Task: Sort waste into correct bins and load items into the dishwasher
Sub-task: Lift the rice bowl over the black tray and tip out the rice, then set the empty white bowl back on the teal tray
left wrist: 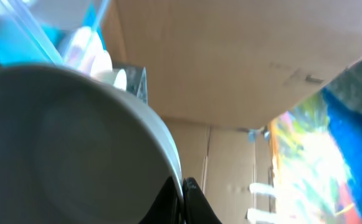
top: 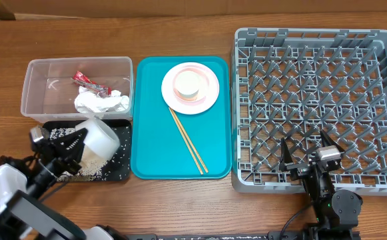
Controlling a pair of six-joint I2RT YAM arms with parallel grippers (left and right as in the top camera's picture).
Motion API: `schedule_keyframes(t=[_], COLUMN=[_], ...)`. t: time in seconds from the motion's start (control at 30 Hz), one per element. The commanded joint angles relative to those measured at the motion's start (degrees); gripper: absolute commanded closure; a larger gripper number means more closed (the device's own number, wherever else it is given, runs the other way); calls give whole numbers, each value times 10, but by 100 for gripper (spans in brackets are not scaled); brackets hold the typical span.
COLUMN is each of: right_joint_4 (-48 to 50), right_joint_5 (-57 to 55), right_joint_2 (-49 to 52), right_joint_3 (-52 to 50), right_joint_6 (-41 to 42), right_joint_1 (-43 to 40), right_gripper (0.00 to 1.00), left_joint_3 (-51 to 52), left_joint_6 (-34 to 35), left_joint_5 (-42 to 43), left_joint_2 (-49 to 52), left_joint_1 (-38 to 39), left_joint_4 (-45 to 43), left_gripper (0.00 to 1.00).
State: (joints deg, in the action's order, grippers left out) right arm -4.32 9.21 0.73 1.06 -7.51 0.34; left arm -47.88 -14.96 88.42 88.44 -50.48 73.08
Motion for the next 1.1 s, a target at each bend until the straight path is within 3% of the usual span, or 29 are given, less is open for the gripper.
schedule_keyframes(t=[0.0,0.17,0.33,0.53,0.9,1.07], right_joint_4=[4,3,4,4,4,4], right_joint_5=[3,3,3,3,3,3], right_joint_2=[-6,-6,-6,-6,-6,-6], right_joint_3=[-6,-6,-6,-6,-6,-6], right_joint_6=[0,0,0,0,0,0], right_joint_1=[3,3,3,3,3,3], right_gripper=[0,0,0,0,0,0], left_joint_3=[-19,-63,-145,-198,-197,-197], left_joint_6=[-106,-83,34,217,390,410], left_joint_5=[-42,-77,-161,-398,-844,-906], left_joint_2=[-75,-131,-166,-177,-122,-39], left_joint_1=[49,132,244,416,762,832], left_joint_4=[44,50,12,-71,-121,-154], left_gripper=[96,96,96,96,96,96])
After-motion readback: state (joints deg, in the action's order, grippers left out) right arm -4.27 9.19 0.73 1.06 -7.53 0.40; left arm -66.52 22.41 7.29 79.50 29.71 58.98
